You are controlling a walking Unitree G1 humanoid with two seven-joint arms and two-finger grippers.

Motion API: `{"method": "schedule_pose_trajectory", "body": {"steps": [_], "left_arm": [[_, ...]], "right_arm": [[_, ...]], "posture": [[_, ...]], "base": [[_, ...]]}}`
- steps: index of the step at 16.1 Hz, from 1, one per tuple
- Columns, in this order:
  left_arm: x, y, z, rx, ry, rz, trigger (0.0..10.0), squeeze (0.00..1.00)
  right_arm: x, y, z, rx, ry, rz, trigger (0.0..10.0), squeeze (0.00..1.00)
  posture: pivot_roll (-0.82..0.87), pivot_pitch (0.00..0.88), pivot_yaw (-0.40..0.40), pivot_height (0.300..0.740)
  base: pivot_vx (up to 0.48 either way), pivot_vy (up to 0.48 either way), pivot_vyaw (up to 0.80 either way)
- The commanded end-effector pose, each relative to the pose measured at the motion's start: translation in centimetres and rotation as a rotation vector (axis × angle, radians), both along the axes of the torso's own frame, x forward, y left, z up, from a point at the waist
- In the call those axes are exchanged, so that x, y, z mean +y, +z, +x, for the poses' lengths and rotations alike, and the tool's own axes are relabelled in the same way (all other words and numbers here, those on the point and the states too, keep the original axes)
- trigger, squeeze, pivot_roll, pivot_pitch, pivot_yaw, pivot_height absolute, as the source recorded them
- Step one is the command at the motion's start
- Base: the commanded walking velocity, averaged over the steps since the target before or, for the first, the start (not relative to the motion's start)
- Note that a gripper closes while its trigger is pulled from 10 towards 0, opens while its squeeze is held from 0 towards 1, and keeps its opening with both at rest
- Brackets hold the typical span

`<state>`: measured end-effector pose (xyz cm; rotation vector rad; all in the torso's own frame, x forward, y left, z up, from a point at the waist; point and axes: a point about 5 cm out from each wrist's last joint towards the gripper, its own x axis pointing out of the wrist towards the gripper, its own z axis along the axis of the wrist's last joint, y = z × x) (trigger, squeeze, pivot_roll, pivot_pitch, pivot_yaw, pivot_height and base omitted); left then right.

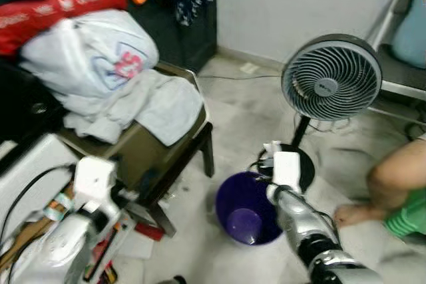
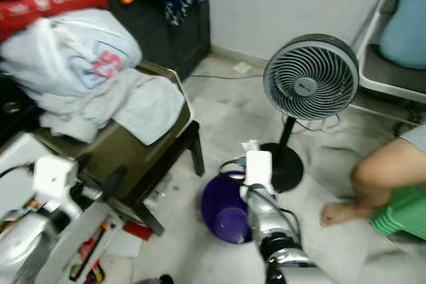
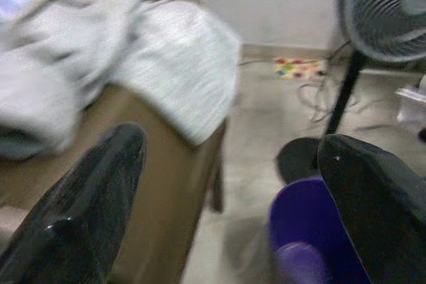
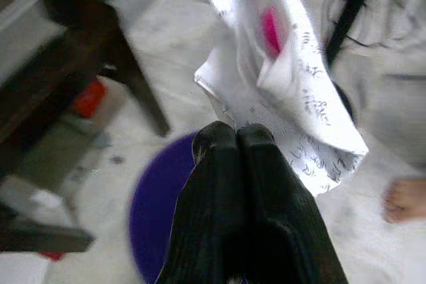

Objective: Clean up the room

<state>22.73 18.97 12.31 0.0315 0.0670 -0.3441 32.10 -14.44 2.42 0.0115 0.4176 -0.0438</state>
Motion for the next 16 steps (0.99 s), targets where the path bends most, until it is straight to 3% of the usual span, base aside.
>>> {"method": "schedule_pose_trajectory", "body": {"steps": [1,4,6,10,14,16], "left_arm": [[0.5,-0.5,-0.1,0.023,0.018,0.012,10.0,0.00],[0.4,-0.6,0.5,0.018,0.028,0.011,10.0,0.00],[0.6,-1.0,0.7,0.013,0.081,0.060,10.0,0.00],[0.7,-1.1,0.9,0.007,0.096,0.046,10.0,0.00],[0.9,-1.1,0.6,0.011,0.094,0.055,10.0,0.00],[1.1,-1.0,0.3,0.016,0.085,0.060,10.0,0.00]], "right_arm": [[0.6,0.2,0.2,-0.006,0.010,0.015,10.0,0.00],[0.7,0.6,0.6,-0.017,0.013,0.022,10.0,0.00],[0.8,0.9,0.8,-0.027,0.028,0.020,10.0,0.00],[1.0,1.1,1.0,-0.030,0.038,0.038,10.0,0.00],[1.6,0.8,0.8,-0.032,0.063,0.019,10.0,0.00],[1.7,0.0,0.2,0.016,0.046,0.035,10.0,0.00]], "posture": [[0.05,0.132,0.065,0.740],[0.04,0.122,0.060,0.740],[0.03,0.115,0.053,0.740],[0.03,0.108,0.045,0.740],[0.05,0.120,0.056,0.740],[0.07,0.130,0.061,0.740]], "base": [[0.307,0.000,0.00],[0.205,0.000,0.00],[0.000,0.000,0.00],[0.000,0.000,0.00],[0.000,0.000,0.25],[0.000,0.000,0.00]]}}
